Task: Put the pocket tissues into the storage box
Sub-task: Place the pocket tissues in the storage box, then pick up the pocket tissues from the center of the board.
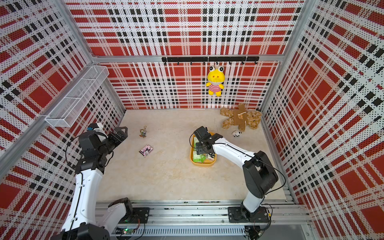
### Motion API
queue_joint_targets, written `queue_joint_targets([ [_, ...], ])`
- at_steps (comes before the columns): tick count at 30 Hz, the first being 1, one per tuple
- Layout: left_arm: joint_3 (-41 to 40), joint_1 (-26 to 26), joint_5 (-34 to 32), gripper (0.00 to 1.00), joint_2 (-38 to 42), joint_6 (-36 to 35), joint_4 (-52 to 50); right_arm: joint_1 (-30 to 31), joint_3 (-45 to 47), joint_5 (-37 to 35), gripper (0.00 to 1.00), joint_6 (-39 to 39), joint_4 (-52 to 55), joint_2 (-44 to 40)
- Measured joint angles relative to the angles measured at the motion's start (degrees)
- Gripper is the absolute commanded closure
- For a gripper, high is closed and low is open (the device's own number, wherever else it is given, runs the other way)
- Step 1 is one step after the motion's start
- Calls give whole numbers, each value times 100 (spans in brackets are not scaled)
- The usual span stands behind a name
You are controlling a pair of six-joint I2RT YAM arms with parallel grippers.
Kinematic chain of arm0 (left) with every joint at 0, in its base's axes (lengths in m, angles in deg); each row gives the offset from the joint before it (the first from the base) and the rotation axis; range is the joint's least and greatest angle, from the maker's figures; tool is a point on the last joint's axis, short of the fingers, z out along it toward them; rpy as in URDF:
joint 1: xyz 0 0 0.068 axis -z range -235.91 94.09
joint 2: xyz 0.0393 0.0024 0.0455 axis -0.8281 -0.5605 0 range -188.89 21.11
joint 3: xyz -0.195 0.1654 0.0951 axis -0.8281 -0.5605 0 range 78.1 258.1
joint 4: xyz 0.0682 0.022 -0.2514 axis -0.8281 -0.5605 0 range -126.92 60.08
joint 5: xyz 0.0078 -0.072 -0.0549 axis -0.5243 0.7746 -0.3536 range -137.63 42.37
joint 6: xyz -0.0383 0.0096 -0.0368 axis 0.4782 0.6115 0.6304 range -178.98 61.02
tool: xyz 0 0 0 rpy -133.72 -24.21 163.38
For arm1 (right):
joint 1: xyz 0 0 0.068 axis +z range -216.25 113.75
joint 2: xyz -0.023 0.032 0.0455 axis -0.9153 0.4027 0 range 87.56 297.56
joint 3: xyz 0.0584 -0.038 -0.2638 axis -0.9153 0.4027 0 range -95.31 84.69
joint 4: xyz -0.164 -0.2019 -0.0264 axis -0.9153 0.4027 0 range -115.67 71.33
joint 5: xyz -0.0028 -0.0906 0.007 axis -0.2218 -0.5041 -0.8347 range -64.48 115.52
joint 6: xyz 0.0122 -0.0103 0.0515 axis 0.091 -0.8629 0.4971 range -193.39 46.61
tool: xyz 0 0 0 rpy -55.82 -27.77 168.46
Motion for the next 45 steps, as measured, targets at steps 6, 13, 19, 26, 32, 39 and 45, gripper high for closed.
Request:
queue_joint_targets([
  [6,0,0,0,1,0,2,0,313,-415,273,23,-22,-83,-157],
  [13,9,-50,2,1,0,68,-4,1333,-1836,546,16,-59,-293,1047],
  [19,234,-160,-109,1,-13,153,-44,1786,-3021,852,11,96,-544,2433],
  [26,601,-387,-238,1,-63,234,-236,1993,-4548,944,7,-44,-568,3746],
  [32,695,-391,-236,1,-79,262,-273,2079,-6229,1012,0,-219,-490,4929],
  [39,649,-389,-118,1,-70,330,-278,2118,-6693,986,0,-527,-643,5484],
  [45,459,-374,-57,1,-2,345,-282,2153,-6841,793,0,-1036,-671,5716],
])
